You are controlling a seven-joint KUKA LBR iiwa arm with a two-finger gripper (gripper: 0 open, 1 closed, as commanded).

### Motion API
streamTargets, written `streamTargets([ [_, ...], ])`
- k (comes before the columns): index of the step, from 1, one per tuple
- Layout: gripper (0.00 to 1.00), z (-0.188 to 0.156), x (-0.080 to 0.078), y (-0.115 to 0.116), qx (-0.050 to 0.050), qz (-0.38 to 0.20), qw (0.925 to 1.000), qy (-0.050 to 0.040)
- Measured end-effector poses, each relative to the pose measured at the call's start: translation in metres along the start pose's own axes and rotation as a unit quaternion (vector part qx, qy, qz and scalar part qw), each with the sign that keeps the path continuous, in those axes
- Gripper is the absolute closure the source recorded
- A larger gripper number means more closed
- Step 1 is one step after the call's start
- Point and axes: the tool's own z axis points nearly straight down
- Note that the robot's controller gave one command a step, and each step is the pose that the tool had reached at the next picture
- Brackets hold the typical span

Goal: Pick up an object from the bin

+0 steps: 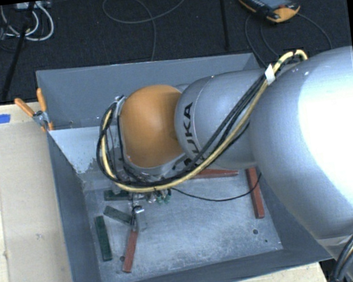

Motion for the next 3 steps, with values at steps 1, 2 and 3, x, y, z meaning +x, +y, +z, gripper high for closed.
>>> streamTargets([
  [1, 1.0, 0.013, -0.007, 0.002, -0.002, -0.019, 0.9998, -0.0096],
  [2, 1.0, 0.013, -0.007, 0.002, -0.002, -0.018, 0.9998, -0.0096],
  [3, 1.0, 0.013, 0.016, -0.009, -0.002, -0.038, 0.9992, -0.0131],
])
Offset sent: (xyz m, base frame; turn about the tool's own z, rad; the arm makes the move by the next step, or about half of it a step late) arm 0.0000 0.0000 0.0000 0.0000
